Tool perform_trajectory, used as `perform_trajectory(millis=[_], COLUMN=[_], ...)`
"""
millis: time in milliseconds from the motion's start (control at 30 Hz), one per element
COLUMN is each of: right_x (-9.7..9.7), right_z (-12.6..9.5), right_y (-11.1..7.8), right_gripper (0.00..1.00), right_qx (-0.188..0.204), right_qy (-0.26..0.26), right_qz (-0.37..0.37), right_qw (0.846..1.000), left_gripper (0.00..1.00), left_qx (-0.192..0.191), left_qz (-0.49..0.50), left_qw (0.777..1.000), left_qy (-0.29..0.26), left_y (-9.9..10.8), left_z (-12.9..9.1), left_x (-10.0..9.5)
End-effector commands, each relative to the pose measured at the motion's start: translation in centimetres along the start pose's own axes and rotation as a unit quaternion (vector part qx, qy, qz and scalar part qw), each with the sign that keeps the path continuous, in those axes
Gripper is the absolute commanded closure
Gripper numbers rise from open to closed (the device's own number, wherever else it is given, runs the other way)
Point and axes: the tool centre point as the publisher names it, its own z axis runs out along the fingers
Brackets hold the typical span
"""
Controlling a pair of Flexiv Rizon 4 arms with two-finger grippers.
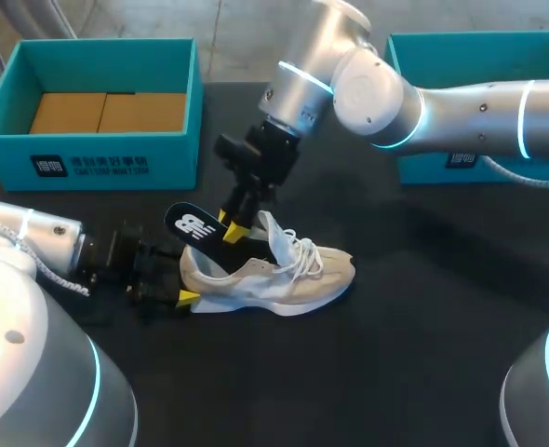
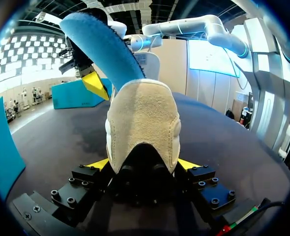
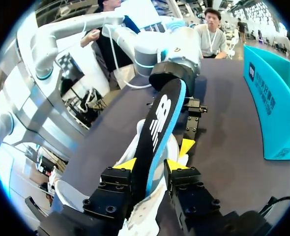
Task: Take the shoe out of the shoebox, open the shoe tongue, remove and reinsert the insole, then place the shoe into the shoebox
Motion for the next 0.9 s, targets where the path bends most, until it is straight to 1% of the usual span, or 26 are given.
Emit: perform_trajectory(millis=[33, 200, 367, 567, 900], right_x=[0.3, -0.3, -0.5, 0.2, 0.9], right_z=[-0.2, -0.4, -0.4, -0.6, 0.5], right_y=[-0.2, -0.4, -0.4, -0.3, -0.4], right_gripper=[0.63, 0.62, 0.6, 0.6, 0.6], right_qx=[0.001, 0.001, -0.006, -0.01, -0.031], right_qy=[0.0, 0.007, 0.015, 0.015, 0.022], right_qz=[-0.001, -0.001, 0.003, 0.016, 0.038], right_qw=[1.0, 1.0, 1.0, 1.0, 0.999], left_gripper=[1.0, 1.0, 1.0, 1.0, 1.0], left_qx=[-0.001, -0.001, -0.001, -0.001, -0.001], left_qz=[0.0, 0.0, 0.0, 0.0, 0.0], left_qw=[1.0, 1.0, 1.0, 1.0, 1.0], left_qy=[-0.001, -0.001, -0.001, -0.001, -0.001], left_y=[0.3, 0.3, 0.3, 0.3, 0.3], left_z=[0.2, 0.2, 0.2, 0.2, 0.2], left_x=[-0.1, -0.1, -0.1, -0.1, -0.1])
